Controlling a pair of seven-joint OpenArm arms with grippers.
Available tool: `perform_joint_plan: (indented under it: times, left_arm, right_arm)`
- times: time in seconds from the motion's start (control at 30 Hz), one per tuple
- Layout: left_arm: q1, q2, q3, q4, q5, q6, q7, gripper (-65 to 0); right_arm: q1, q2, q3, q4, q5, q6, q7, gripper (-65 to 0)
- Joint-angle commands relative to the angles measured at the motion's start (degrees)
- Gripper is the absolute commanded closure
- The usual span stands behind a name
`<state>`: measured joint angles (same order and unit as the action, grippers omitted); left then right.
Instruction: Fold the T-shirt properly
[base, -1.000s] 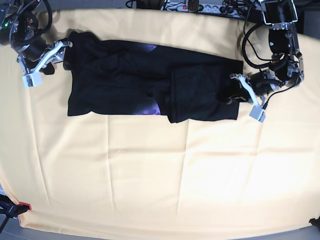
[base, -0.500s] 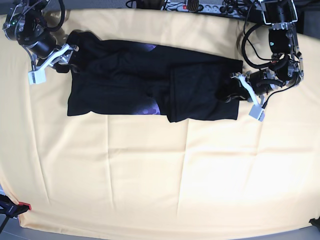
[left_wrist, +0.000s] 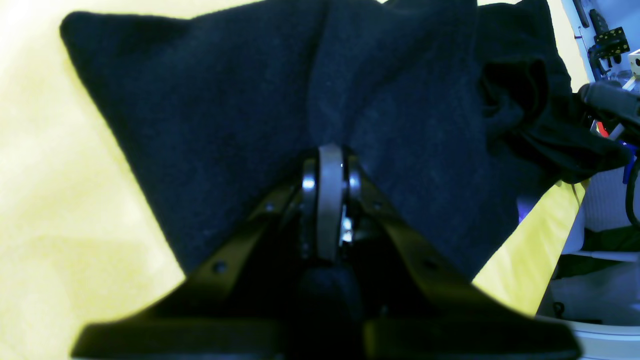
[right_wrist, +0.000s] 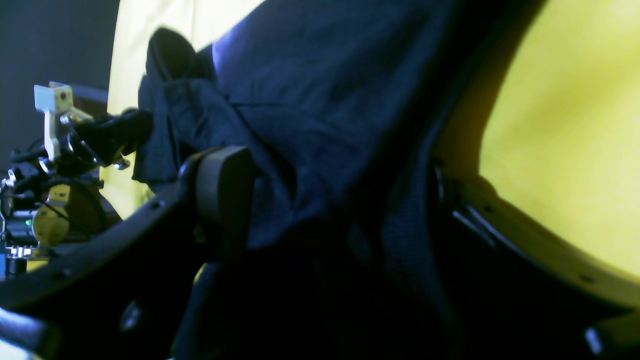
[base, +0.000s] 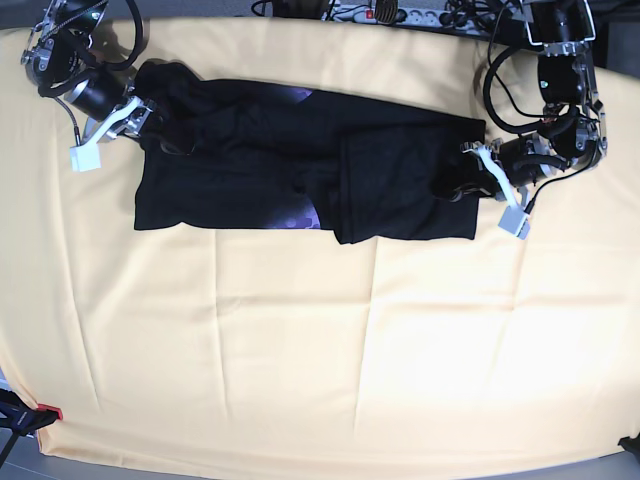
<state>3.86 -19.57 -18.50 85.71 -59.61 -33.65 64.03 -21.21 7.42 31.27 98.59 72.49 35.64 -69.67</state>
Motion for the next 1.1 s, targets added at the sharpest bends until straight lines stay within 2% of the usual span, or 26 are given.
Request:
perform_joint_plan:
  times: [0.0,0.07,0.1,0.2,0.37,0.47,0.57,0.63,0.8,0.93,1.07]
  left_arm:
    - [-0.4,-0.7,-0.3,0.5,0.0,-0.2,0.3,0.0]
    - [-0.4,-0.7,-0.3,0.5,-1.0,-0.2,0.3,0.0]
    - [-0.4,-0.7,-0.3,0.5,-1.1,-0.3,0.3,0.0]
    - [-0.4,-0.7,-0.3,0.5,-1.1,-0.3,0.3,0.0]
    - [-0.4,-0.7,-0.3,0.5,-1.1,-0.3,0.3,0.0]
    - [-0.4,-0.7,-0.3,0.5,-1.1,-0.3,0.3,0.0]
    - [-0.4,-0.9,-0.3,0.5,-1.6,-0.2,0.3,0.0]
    - [-0.4,-1.8,-0.4,0.5,-4.7,-0.2,0.5,0.0]
    - [-0.4,-5.3,-3.0,0.5,-12.9,-0.2,1.0,0.0]
    - [-1.0,-5.7,-7.4,0.5,-13.5,-0.2,2.2,0.0]
    - [-0.8,-5.7,-11.0,0.5,-13.5,-0.2,2.5,0.0]
  right_arm:
    - [0.1,0.1,0.2,0.7,1.2,0.4,0.8,-45.2]
    - [0.1,-0.2,0.1,0.7,1.2,1.2,1.5,-44.3]
    - [0.1,-0.3,0.1,0.7,1.2,2.3,1.6,-41.8]
    - [0.1,-0.3,-0.5,0.7,1.2,3.7,1.7,-29.2]
    - [0.1,-1.1,-3.8,0.7,1.1,4.4,3.0,-14.7]
    - [1.0,-1.0,-5.1,0.7,1.0,4.4,3.0,0.0]
    - [2.7,-0.8,-4.6,0.9,1.0,4.4,3.0,0.0]
    - [3.8,-0.7,-3.5,1.9,0.3,4.4,2.3,0.0]
    - [4.8,0.1,0.4,8.3,-7.4,4.4,1.5,0.0]
    - [4.8,4.5,0.8,12.8,-11.9,4.4,1.6,0.0]
    - [4.8,9.9,0.8,14.9,-19.4,4.3,4.4,0.0]
